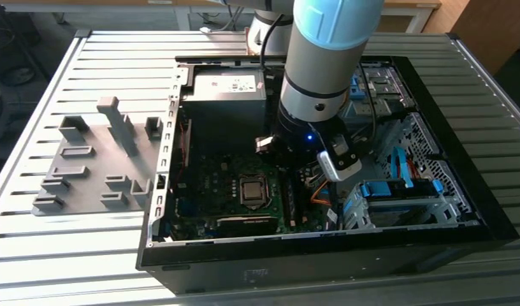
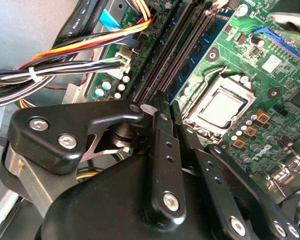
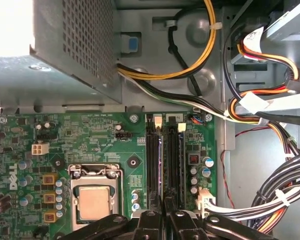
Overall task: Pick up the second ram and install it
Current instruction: 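Insert the second ram into the second slot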
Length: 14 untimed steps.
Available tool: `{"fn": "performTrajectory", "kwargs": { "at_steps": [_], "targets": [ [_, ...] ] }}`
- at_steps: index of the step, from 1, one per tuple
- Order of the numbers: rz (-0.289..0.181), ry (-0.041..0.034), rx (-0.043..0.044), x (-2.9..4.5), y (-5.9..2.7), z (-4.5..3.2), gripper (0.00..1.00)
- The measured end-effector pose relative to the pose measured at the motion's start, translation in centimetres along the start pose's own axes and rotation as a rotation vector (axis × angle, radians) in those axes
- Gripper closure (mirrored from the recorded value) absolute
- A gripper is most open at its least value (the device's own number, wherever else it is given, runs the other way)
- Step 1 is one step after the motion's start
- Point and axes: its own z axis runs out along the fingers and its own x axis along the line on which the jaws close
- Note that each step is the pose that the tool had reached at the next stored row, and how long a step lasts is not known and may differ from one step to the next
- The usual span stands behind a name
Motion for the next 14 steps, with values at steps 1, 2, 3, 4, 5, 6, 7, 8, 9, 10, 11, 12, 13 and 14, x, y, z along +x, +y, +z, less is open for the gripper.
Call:
{"fn": "performTrajectory", "kwargs": {
  "at_steps": [1,2,3,4,5,6,7,8,9,10,11,12,13,14],
  "targets": [
    [0.000,0.0000,0.0001,0.00,0.01,0.00,0.86],
    [0.000,0.0000,0.0002,-0.01,0.02,0.01,0.86],
    [0.000,0.0001,0.0004,-0.01,0.02,0.02,0.86],
    [0.000,0.0000,-0.0001,-0.02,0.02,0.05,0.86],
    [0.000,0.0001,-0.0010,-0.03,0.02,0.10,0.86],
    [0.000,0.0001,-0.0019,-0.03,0.02,0.14,0.86],
    [-0.001,0.0002,-0.0029,-0.04,0.02,0.20,0.86],
    [-0.001,0.0002,-0.0039,-0.04,0.02,0.26,0.86],
    [-0.001,0.0002,-0.0048,-0.04,0.02,0.33,0.86],
    [-0.001,0.0002,-0.0056,-0.04,0.02,0.43,0.86],
    [-0.001,0.0004,-0.0059,-0.04,0.02,0.51,0.86],
    [-0.001,0.0008,-0.0060,-0.05,0.01,0.59,0.86],
    [-0.001,0.0012,-0.0059,-0.05,0.01,0.66,0.86],
    [-0.001,0.0017,-0.0057,-0.05,0.01,0.70,0.86]
  ]
}}
